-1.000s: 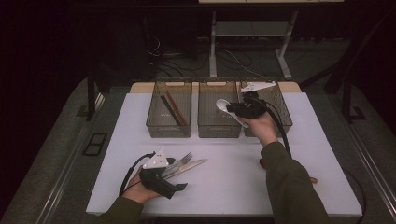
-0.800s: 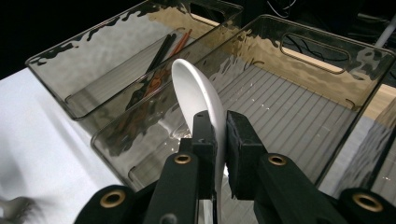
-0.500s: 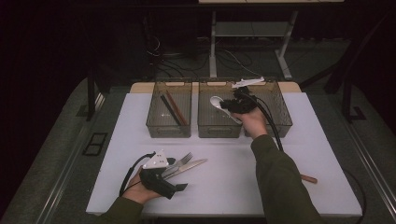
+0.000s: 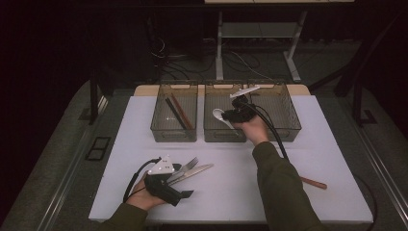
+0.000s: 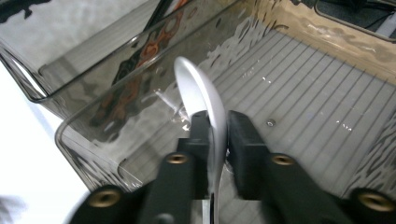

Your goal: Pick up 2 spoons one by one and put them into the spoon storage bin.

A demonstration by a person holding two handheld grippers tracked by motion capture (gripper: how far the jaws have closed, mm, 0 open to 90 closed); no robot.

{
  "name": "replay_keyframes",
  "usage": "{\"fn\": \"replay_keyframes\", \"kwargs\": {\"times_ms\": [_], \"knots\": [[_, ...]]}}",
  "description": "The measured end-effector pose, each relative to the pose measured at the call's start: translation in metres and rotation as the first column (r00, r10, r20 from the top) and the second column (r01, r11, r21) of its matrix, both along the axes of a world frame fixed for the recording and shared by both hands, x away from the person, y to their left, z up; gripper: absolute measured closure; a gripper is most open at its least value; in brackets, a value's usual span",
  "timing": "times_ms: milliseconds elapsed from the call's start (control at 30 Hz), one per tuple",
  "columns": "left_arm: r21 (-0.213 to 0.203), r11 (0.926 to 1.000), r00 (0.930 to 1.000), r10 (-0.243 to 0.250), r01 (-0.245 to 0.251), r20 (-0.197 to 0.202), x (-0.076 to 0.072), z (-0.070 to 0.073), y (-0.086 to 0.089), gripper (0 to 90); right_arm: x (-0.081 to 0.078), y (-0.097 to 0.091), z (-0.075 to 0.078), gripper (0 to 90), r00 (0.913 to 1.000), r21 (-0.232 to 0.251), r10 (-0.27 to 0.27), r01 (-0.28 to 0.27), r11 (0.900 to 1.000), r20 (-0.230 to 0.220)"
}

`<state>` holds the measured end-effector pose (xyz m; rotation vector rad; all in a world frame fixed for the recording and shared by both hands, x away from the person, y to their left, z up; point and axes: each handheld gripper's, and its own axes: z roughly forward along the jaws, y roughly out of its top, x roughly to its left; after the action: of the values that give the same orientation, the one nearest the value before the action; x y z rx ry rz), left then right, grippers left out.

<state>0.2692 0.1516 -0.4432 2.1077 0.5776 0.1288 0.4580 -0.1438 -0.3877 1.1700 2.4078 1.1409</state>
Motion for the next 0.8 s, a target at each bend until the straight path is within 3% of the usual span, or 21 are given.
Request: {"fn": "replay_keyframes", "kwargs": {"times_ms": [233, 433, 667, 800], "knots": [[0.006, 1.0, 1.0, 0.0, 0.0, -0.002, 0.0, 0.0, 0.0, 0.0, -0.006, -0.009, 0.012, 55.9, 0.9994, 0.054, -0.007, 0.005, 0.9985, 0.034], [0.001, 1.0, 1.0, 0.006, -0.006, -0.007, 0.0, -0.001, -0.001, 0.0, -0.023, -0.024, 0.023, 48.2, 0.9985, 0.126, 0.004, -0.011, 0.992, 0.055], [0.002, 0.9999, 0.9999, 0.013, -0.013, -0.01, 0.0, -0.001, 0.0, 0.0, -0.046, -0.036, 0.028, 42.1, 0.9945, 0.099, 0.081, -0.088, 0.9912, 0.067], [0.009, 0.9999, 0.9999, 0.011, -0.011, -0.007, 0.0, -0.001, 0.0, 0.0, -0.058, -0.044, 0.028, 40.0, 0.9936, 0.092, 0.088, -0.094, 0.9913, 0.071]]}}
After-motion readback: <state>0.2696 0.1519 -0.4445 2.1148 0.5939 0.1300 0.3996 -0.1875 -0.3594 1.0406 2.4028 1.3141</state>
